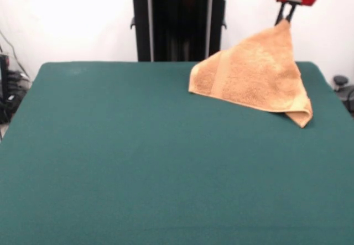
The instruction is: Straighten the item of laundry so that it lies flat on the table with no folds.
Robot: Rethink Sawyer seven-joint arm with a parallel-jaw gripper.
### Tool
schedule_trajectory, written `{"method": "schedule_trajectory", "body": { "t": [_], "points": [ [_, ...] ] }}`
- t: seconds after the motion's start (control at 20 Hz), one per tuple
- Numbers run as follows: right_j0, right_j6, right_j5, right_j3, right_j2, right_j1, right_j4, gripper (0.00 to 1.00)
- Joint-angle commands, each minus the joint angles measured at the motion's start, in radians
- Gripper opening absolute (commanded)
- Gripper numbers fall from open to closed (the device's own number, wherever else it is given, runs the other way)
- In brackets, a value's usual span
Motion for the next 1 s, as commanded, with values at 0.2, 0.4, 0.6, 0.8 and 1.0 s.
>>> {"method": "schedule_trajectory", "body": {
  "t": [0.2,0.4,0.6,0.8,1.0],
  "points": [
    [-0.013,0.277,-0.072,0.016,0.037,0.089,0.054,0.00],
    [-0.054,0.268,-0.093,0.029,0.073,0.081,0.038,1.00],
    [-0.043,0.283,-0.086,0.031,0.070,0.081,0.051,1.00],
    [-0.038,0.289,-0.074,0.031,0.071,0.077,0.058,1.00],
    [-0.005,0.279,0.057,-0.020,0.008,0.049,0.060,1.00]
  ]
}}
